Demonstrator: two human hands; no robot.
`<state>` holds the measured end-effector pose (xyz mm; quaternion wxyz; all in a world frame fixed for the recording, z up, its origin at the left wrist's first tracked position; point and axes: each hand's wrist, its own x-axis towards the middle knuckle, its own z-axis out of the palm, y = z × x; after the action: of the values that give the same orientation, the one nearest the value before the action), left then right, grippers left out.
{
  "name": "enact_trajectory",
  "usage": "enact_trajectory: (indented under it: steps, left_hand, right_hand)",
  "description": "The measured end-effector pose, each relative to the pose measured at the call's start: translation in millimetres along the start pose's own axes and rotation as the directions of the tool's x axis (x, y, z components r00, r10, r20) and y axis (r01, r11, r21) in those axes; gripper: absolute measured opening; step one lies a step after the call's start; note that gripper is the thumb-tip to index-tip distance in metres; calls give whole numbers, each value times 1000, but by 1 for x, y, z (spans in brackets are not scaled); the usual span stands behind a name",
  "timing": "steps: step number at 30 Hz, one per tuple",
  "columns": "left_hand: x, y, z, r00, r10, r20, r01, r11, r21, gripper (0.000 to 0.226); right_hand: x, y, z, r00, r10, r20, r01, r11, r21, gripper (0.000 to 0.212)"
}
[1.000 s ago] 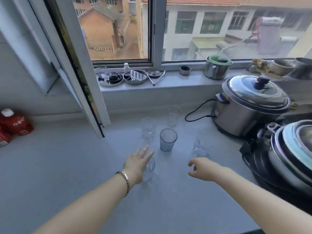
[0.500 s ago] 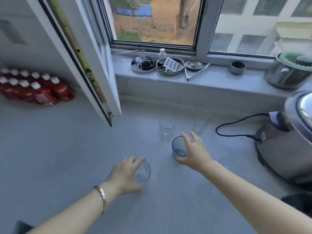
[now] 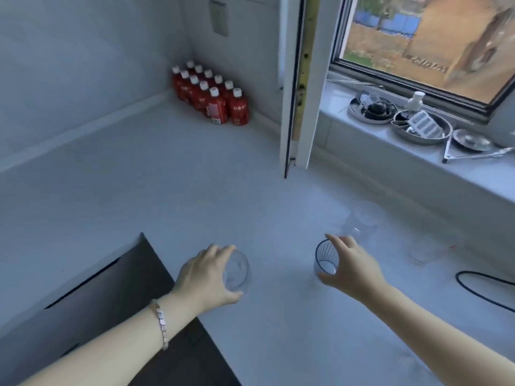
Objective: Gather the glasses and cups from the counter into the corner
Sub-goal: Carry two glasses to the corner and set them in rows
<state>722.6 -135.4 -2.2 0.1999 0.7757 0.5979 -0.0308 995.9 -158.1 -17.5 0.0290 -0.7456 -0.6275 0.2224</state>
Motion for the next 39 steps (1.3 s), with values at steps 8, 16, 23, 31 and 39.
enact_trajectory:
  steps: [8, 16, 23, 31, 39]
  left_hand:
    - [-97, -109, -8, 911, -380, -159, 349, 917, -192, 82]
    - [-241, -262, -18, 679, -702, -217, 609, 703, -367, 82]
    - [-370, -408, -35, 532, -822, -204, 735, 568, -372, 78]
    - [-459, -545, -64, 356, -911, -207, 829, 410, -379, 80]
    - [-495, -690, -86, 143, -978, -150, 898, 192, -395, 71]
  right_hand:
    - [-10, -180, 32, 899, -415, 142, 421, 907, -17, 88]
    - [-62, -375, 111, 720, -623, 306, 666, 743, -56, 88]
    - [-118, -555, 185, 604, -686, 406, 779, 617, -116, 86]
    - [-159, -722, 253, 511, -742, 434, 838, 542, -62, 89]
    - [-153, -870, 315, 413, -772, 483, 891, 452, -40, 90]
